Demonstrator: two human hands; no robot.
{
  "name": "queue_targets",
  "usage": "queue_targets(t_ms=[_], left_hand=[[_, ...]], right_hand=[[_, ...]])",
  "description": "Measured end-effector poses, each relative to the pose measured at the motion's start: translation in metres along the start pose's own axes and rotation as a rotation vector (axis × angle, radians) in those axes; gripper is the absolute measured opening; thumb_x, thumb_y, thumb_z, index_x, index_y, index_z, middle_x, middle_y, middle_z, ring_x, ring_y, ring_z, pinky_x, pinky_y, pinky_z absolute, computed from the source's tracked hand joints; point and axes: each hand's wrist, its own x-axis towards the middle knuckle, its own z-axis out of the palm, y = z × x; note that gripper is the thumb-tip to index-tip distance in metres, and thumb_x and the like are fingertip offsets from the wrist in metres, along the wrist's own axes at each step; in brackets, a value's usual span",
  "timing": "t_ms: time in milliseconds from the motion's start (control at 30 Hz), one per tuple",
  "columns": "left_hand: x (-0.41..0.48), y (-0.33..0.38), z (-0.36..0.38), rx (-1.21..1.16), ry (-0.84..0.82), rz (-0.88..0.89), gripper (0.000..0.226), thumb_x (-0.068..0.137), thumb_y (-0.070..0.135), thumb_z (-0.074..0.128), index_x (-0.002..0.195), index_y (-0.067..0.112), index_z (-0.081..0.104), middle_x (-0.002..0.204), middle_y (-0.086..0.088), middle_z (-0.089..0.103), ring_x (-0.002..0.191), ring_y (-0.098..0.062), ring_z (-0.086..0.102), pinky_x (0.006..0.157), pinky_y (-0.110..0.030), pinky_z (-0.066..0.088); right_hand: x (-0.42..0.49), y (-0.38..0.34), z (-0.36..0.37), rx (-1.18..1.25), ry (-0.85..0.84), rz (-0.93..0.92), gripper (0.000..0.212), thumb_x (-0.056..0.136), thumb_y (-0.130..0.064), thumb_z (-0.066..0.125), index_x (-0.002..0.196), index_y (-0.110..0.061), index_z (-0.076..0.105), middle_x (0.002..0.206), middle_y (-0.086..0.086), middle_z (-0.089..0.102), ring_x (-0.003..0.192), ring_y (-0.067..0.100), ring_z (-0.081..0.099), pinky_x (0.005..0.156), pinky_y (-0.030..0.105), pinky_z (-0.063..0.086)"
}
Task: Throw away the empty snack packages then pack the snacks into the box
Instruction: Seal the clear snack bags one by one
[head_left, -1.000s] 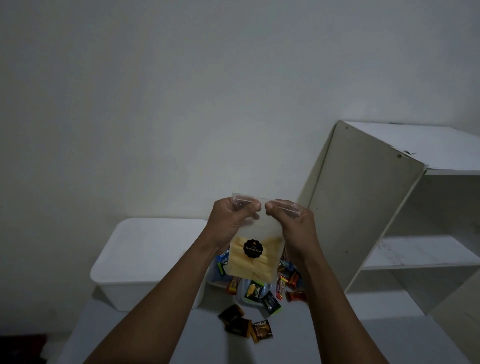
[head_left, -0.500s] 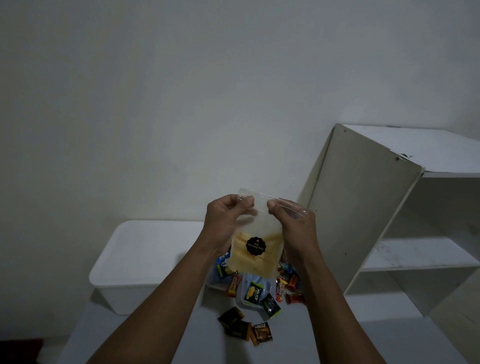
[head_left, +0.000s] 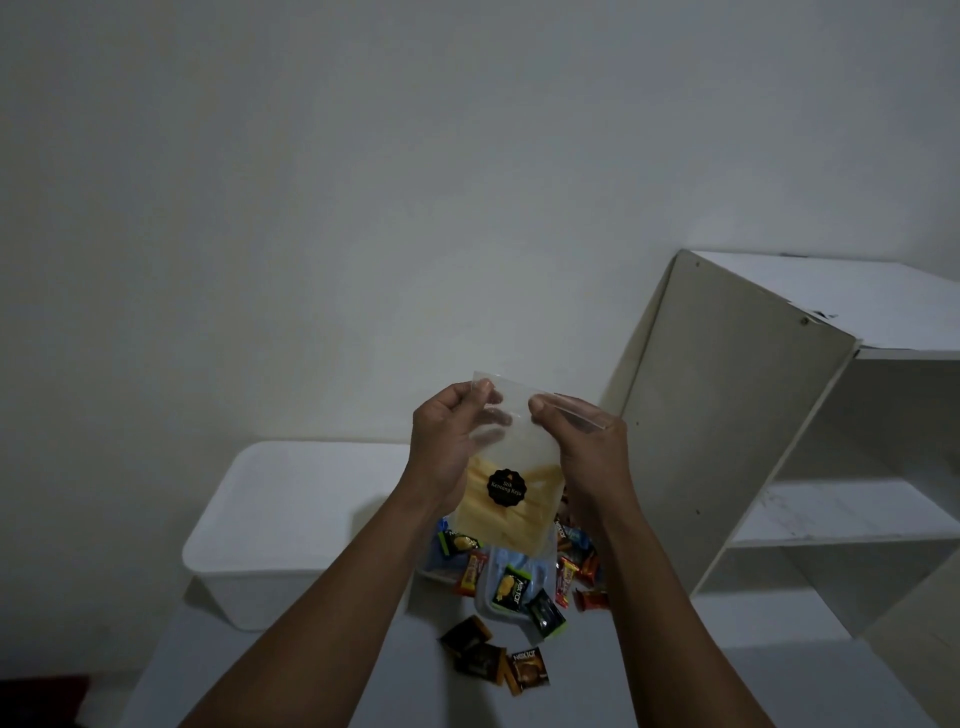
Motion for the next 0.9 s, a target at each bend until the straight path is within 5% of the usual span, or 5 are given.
queue_targets(t_ms=[200,333,500,667,900], left_hand=[[0.005,-0.001,0.000,0.150,0.025,0.040,0.023,0.100,0.021,0.052,0.083,0.012,0.064,0.070,0.002,0.065,0.070,-0.012,0.064,0.086,-0.042,0.051],[0.003,0.001,0.001,0.188,-0.021,0.033,0.022,0.103,0.024,0.047,0.090,0.012,0.061,0.081,0.002,0.065,0.076,-0.014,0.065,0.080,-0.037,0.052],[0.002,0.000,0.002,0.235,-0.102,0.011,0.012,0.095,0.023,0.061,0.093,0.013,0.069,0.085,0.000,0.068,0.078,-0.015,0.064,0.083,-0.039,0.054],[0.001,-0.003,0.002,0.296,-0.094,0.046,0.005,0.087,0.018,0.072,0.089,0.013,0.073,0.078,0.004,0.073,0.073,-0.012,0.065,0.074,-0.028,0.054],[0.000,-0.004,0.011,0.241,0.005,0.026,0.004,0.087,0.019,0.072,0.085,0.016,0.074,0.076,0.002,0.072,0.071,-0.012,0.064,0.084,-0.038,0.053]], right_hand=[[0.000,0.005,0.003,-0.019,-0.003,-0.022,0.017,0.084,-0.012,0.077,0.098,-0.004,0.078,0.090,0.006,0.078,0.086,0.007,0.072,0.072,0.011,0.053],[0.001,0.008,0.002,0.004,0.009,-0.005,0.016,0.083,-0.014,0.078,0.097,-0.007,0.078,0.090,0.006,0.078,0.089,0.013,0.073,0.079,0.021,0.057],[0.001,0.007,-0.001,-0.044,-0.040,-0.054,0.017,0.085,-0.010,0.076,0.099,-0.001,0.077,0.088,0.006,0.078,0.082,0.005,0.072,0.071,0.011,0.052],[0.002,0.011,-0.003,-0.075,-0.069,-0.079,0.015,0.086,-0.009,0.075,0.098,0.000,0.077,0.088,0.008,0.078,0.086,0.012,0.073,0.073,0.016,0.054],[0.005,0.013,0.002,0.011,0.043,-0.002,0.017,0.082,-0.010,0.078,0.097,-0.001,0.077,0.081,0.005,0.077,0.077,0.007,0.072,0.068,0.014,0.053]])
